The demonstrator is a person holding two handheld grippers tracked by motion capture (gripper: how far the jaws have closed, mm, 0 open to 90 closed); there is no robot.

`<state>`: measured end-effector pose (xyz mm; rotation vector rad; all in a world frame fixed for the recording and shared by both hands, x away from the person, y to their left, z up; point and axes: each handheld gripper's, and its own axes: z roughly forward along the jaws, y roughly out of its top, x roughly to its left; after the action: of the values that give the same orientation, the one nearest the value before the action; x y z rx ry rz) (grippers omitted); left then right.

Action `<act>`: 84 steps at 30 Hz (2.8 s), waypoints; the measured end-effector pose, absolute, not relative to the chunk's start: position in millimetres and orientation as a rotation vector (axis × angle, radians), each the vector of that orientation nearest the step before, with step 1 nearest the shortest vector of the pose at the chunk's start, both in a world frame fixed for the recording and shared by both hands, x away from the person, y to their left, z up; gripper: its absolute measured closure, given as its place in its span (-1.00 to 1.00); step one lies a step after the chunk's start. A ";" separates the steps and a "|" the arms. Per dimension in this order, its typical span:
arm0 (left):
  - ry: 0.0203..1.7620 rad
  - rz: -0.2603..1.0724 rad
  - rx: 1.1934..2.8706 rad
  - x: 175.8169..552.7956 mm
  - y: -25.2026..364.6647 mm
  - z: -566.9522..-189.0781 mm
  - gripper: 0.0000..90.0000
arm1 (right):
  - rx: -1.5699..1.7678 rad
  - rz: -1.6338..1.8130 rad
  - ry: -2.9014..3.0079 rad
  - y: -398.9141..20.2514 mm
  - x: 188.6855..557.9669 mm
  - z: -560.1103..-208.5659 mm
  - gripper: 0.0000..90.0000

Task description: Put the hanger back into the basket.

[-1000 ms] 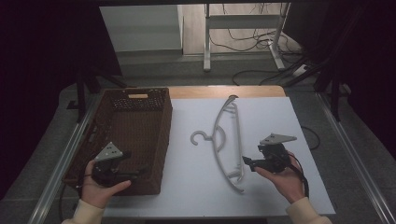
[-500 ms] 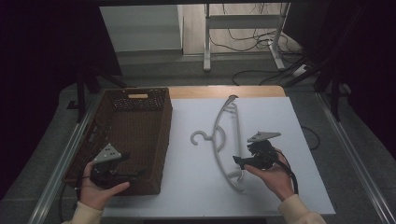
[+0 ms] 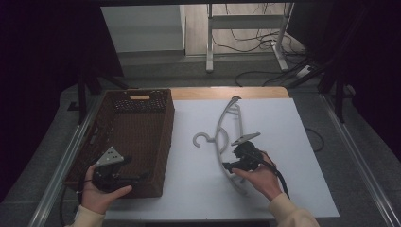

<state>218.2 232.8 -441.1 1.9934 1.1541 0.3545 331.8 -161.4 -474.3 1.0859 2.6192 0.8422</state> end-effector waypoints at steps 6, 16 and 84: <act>1.154 0.353 1.994 218.5 232.6 -441.6 -0.59 | 1.100 0.774 2.654 -144.1 335.5 -486.9 -0.23; 1.154 0.356 1.994 218.4 233.8 -441.0 -0.59 | 1.149 0.658 2.704 -134.1 334.8 -499.3 0.01; 1.167 0.292 1.910 218.1 230.6 -436.0 -0.56 | 1.326 1.374 2.619 -206.5 318.8 -436.1 0.84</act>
<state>218.1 230.6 -436.0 1.9098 1.1666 0.2918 318.8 -206.5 -436.1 1.3260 2.6188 1.3738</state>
